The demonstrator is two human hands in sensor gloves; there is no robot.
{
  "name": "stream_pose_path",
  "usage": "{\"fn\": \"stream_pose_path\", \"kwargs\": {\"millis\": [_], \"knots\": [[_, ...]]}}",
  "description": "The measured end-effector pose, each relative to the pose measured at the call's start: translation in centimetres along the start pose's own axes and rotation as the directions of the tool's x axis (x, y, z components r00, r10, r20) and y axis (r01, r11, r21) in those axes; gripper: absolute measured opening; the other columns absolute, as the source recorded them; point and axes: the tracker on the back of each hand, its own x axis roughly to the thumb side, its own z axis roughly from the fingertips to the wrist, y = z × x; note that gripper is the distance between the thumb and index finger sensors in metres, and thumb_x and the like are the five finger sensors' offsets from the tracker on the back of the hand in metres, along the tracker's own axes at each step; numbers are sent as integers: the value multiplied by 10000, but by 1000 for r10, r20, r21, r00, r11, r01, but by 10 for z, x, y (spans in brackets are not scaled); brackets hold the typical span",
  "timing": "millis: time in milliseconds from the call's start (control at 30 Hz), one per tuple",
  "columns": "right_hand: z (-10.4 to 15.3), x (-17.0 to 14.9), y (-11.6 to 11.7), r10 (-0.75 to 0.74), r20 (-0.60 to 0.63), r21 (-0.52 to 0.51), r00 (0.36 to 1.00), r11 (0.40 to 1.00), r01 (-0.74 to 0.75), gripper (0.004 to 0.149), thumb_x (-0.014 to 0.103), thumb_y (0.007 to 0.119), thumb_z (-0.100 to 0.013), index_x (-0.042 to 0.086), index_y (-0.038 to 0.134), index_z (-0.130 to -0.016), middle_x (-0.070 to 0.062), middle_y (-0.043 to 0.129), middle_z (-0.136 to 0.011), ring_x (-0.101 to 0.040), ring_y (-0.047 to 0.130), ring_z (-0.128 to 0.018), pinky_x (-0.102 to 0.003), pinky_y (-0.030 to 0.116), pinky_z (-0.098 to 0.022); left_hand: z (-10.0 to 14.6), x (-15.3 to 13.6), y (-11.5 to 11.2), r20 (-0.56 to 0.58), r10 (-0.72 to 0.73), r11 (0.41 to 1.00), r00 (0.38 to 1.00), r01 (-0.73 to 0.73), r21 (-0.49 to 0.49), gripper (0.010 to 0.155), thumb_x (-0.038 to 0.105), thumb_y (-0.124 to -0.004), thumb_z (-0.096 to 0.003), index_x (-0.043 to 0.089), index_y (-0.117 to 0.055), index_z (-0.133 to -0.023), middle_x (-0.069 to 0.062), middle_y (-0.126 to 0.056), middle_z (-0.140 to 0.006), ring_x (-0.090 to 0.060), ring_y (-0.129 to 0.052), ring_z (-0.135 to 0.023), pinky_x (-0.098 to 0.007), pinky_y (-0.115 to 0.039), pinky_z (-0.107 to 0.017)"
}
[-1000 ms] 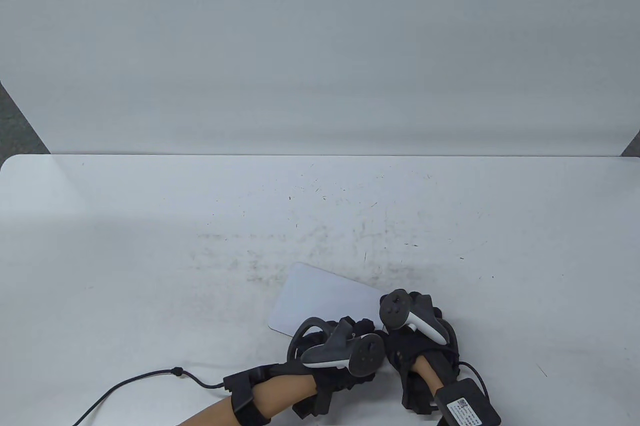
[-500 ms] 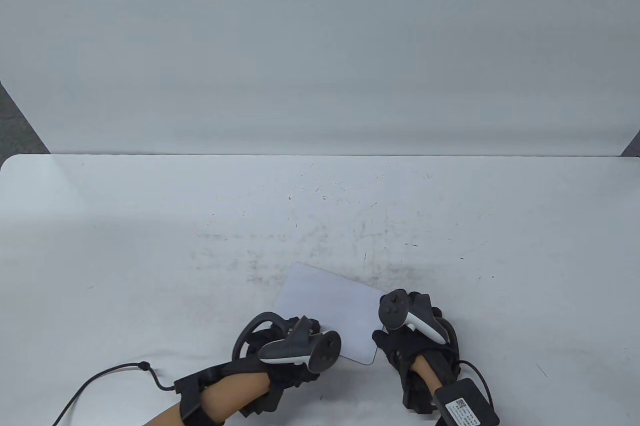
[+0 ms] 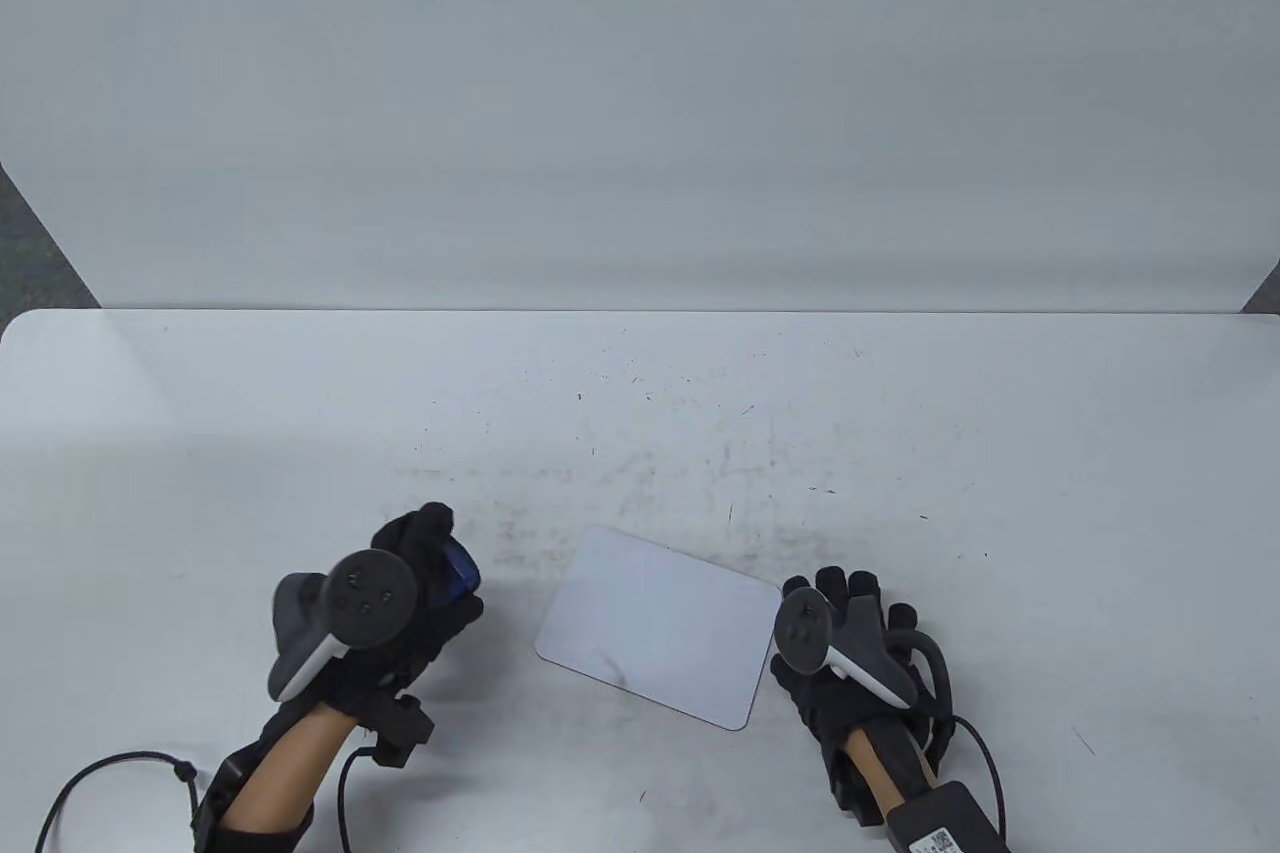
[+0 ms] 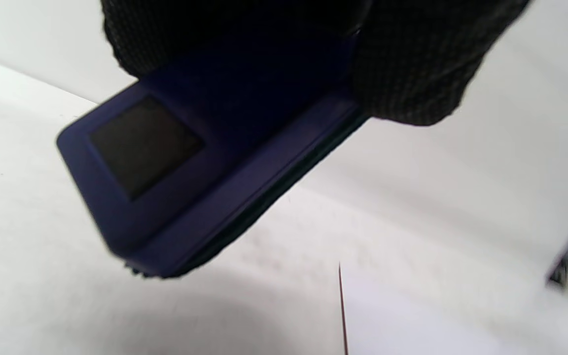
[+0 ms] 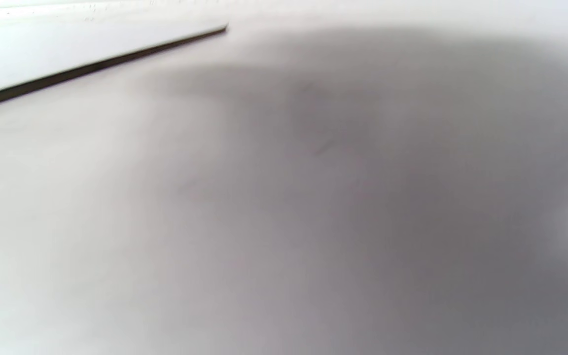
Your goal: Wipe the whiteboard with a whiteboard eraser
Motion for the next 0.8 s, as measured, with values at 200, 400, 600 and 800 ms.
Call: {"fn": "stream_pose_path", "kwargs": {"millis": [200, 400, 600, 800], "knots": [[7, -7, -17, 169, -49, -153, 984, 973, -175, 763, 515, 541, -349, 272, 142, -953, -135, 146, -1090, -463, 146, -985, -738, 210, -640, -1, -63, 7, -189, 248, 969, 950, -240, 64, 858, 374, -927, -401, 303, -397, -1072, -29, -480, -1133, -443, -694, -1000, -557, -760, -637], [15, 0, -24, 194, -46, -210, 980, 957, -199, 772, 521, 545, -346, 274, 137, -953, -129, 155, -1096, -460, 155, -993, -741, 212, -645, -5, -104, -1, -230, 515, 857, 825, -501, 122, 927, 281, -915, -420, 192, -264, -1075, -141, -361, -1105, -437, -688, -1006, -450, -810, -666], [22, 0, -31, 204, -54, -302, 977, 930, -211, 803, 571, 530, -326, 291, 112, -952, -120, 140, -1102, -454, 136, -1001, -751, 193, -644, -7, -119, -10, -305, 452, 890, 839, -450, 81, 890, 253, -936, -407, 252, -286, -1016, -105, -380, -1100, -434, -685, -999, -413, -765, -695], [29, 2, -39, 175, -31, -414, 984, 894, -172, 818, 643, 491, -299, 339, 106, -952, -103, 132, -1117, -460, 119, -1010, -769, 165, -639, -3, -120, -10, -451, 104, 992, 887, -127, -22, 954, 353, -889, -434, 195, -187, -1060, -146, -387, -1113, -558, -539, -1010, -552, -638, -713]]}}
